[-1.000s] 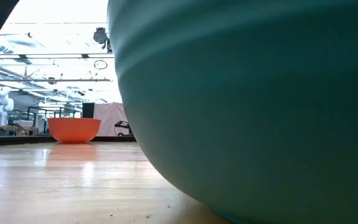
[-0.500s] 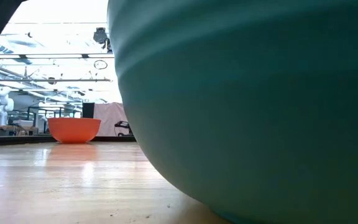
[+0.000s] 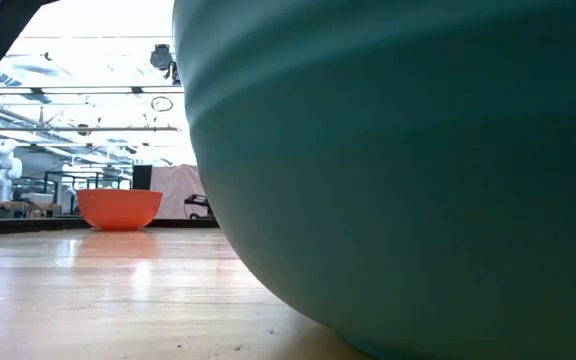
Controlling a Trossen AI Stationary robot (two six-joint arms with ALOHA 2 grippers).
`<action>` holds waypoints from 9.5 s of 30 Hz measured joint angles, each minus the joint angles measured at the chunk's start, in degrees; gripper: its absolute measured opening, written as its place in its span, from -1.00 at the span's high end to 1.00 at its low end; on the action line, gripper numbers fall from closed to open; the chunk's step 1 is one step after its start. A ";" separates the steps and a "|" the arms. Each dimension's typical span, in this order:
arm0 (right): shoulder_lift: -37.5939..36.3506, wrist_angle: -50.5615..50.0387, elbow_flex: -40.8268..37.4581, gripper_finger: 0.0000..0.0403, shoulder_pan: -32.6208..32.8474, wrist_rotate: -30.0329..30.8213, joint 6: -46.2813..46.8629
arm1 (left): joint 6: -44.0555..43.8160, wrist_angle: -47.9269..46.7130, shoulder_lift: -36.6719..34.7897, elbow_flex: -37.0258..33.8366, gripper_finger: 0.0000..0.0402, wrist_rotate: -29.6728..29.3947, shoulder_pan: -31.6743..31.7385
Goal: Place and stack bowls onto a shelf
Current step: Stack the small yellow bowl on top of the small green bowl on the shelf, then stack the small purple bowl on top of the small yellow bowl on the shelf
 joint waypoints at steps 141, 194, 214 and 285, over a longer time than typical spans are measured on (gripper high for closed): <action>10.58 -3.98 -24.13 0.90 -21.07 26.33 -10.52 | -19.66 -4.61 -18.56 0.07 0.63 -36.24 1.20; 8.00 21.53 -32.81 1.00 -21.12 29.19 -11.77 | -19.38 -4.59 -18.55 0.04 0.63 -36.24 1.27; 22.81 31.67 -32.72 1.00 -22.53 27.48 -15.07 | -18.72 -5.70 -18.55 0.04 0.63 -36.22 1.44; -38.86 29.13 -32.70 1.00 -7.48 -5.22 1.23 | -79.01 -1.90 -18.16 -48.94 0.63 39.82 40.15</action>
